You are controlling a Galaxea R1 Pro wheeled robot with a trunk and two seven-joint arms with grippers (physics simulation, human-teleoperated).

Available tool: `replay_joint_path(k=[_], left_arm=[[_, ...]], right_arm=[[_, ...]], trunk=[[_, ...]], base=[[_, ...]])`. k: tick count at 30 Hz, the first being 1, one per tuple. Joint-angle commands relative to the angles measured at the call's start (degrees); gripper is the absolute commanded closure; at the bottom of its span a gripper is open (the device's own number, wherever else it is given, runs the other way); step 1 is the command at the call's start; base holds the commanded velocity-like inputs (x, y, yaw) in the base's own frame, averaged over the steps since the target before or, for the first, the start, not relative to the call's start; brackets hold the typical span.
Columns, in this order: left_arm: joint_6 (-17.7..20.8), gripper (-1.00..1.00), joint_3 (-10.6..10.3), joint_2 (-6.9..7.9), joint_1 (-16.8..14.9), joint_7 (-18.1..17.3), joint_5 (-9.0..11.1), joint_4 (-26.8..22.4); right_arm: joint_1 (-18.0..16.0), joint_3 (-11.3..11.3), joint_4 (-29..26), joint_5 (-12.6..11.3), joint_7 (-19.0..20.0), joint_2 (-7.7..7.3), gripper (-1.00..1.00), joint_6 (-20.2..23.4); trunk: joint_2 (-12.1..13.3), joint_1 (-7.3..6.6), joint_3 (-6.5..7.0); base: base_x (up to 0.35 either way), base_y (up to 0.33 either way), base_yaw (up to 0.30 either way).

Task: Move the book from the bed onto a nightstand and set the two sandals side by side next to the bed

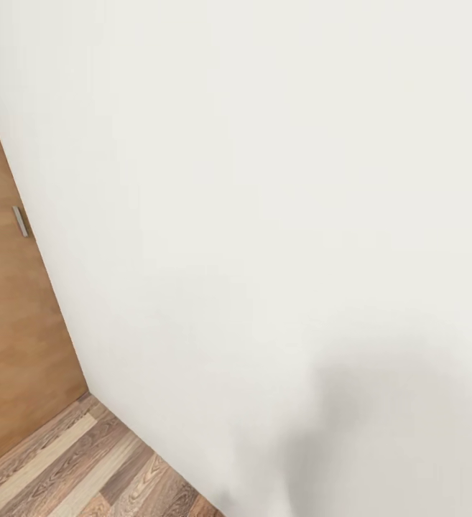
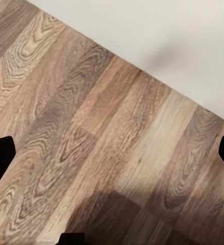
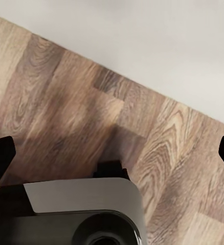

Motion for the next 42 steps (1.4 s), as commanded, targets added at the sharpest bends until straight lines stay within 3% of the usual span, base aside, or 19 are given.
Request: replay_joint_path(k=[1, 42], left_arm=[[-0.10, -1.00, 0.02, 0.00, 0.01, -0.04, 0.03, -0.03], [-0.10, -1.00, 0.00, -0.06, 0.00, -0.03, 0.03, -0.03]], right_arm=[[0.03, -0.11, -0.08, -0.04, -0.02, 0.02, -1.00, -0.10], [0.03, -0.11, -0.08, -0.04, -0.02, 0.02, -1.00, -0.10]], trunk=[[-0.02, 0.00, -0.04], [-0.02, 0.00, -0.04]], base=[[0.000, 0.000, 0.279], [0.000, 0.000, 0.282]])
